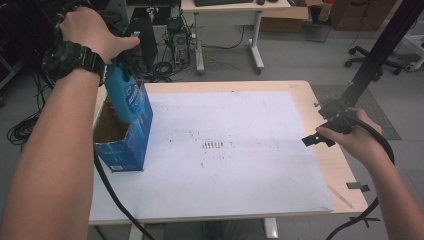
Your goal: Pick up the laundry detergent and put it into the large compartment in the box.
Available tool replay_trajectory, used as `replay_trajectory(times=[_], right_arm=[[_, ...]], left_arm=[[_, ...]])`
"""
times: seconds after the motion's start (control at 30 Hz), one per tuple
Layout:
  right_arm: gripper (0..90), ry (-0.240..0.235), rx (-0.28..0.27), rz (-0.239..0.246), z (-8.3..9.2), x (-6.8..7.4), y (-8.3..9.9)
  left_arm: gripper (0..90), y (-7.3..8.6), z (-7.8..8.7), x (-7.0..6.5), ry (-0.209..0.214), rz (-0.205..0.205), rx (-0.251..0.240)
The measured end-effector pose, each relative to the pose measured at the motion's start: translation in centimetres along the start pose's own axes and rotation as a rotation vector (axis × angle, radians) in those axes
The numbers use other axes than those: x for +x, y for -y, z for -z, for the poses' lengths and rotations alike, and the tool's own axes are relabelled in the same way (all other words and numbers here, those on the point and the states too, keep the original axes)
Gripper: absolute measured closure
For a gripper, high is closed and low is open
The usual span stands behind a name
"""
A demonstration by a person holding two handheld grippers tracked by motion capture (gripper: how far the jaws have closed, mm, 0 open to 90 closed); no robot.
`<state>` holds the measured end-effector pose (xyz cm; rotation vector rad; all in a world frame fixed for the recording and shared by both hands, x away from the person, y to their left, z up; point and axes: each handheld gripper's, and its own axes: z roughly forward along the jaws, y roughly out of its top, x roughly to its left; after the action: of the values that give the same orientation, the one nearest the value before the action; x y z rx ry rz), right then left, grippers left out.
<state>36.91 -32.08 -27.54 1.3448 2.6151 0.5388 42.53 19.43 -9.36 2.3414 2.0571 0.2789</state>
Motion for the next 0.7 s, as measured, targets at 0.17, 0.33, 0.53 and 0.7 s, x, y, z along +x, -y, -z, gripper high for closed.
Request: replay_trajectory(times=[0.17, 0.33, 0.53, 0.7], right_arm=[[15.7, 0.000, 0.005, 0.002, -0.2, 0.1, -0.1], [15.6, 0.001, 0.011, -0.001, -0.3, 0.1, -0.2], [15.6, 0.003, 0.013, -0.001, -0.3, 0.0, -0.2], [15.6, 0.005, 0.019, -0.001, -0.4, 0.1, -0.4]], left_arm=[[37.8, 0.1, -0.4, 1.0, -0.010, 0.021, 0.001], [37.8, 0.3, -0.8, 2.2, -0.024, 0.051, 0.002], [37.8, 0.5, -1.2, 3.3, -0.031, 0.070, 0.008], [37.8, 0.6, -1.5, 4.0, -0.039, 0.083, 0.009]])
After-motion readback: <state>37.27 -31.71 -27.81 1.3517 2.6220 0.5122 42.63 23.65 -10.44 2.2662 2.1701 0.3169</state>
